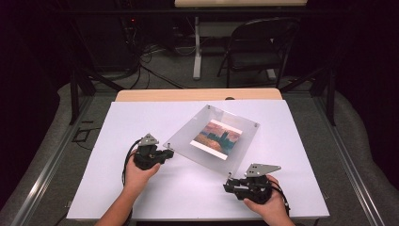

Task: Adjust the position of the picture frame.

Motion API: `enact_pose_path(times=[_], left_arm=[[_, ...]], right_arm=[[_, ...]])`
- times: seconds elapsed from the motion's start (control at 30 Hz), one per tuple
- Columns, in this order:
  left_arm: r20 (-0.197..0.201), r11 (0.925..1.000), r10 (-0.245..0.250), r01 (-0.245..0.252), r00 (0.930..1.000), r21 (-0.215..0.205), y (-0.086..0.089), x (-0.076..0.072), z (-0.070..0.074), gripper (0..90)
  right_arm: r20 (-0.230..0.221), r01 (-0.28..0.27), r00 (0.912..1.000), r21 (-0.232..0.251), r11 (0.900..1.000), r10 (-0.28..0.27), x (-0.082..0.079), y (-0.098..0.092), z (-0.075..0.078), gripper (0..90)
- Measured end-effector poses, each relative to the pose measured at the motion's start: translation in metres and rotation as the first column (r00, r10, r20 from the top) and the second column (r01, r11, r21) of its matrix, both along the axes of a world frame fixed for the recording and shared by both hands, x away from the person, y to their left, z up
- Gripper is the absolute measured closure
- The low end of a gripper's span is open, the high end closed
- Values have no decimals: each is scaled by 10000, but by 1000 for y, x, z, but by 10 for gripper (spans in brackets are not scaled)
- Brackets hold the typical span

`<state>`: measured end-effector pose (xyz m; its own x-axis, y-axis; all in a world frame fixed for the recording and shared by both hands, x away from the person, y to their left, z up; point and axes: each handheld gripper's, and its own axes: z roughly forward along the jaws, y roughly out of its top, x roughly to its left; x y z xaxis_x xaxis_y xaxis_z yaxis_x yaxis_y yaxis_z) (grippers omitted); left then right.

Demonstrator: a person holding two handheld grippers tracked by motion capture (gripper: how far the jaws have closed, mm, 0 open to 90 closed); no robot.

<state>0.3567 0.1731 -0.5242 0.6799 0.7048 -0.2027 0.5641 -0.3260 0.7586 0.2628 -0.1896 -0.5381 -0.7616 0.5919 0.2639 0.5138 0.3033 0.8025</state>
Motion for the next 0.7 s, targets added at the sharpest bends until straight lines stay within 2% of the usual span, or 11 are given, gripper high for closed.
enact_pose_path(times=[0.2, 0.3, 0.37, 0.7], left_arm=[[7, 10000, -31, 31, 10000, -61, 0, -1, 0, 848], [32, 10000, -37, 37, 10000, -21, 0, -1, -1, 848], [16, 10000, -34, 34, 10000, -1, 0, -1, -1, 848], [171, 9999, -137, 137, 9998, -2, -2, -5, 2, 852]], right_arm=[[-86, 83, 9999, 182, 9998, -82, 4, 8, -3, 770], [-60, 31, 10000, 104, 9999, -30, 5, 9, -3, 782], [104, 27, 9999, 5, 10000, -27, 4, 11, -3, 836], [196, 264, 9995, -167, 9995, -261, 1, 9, 1, 854]])
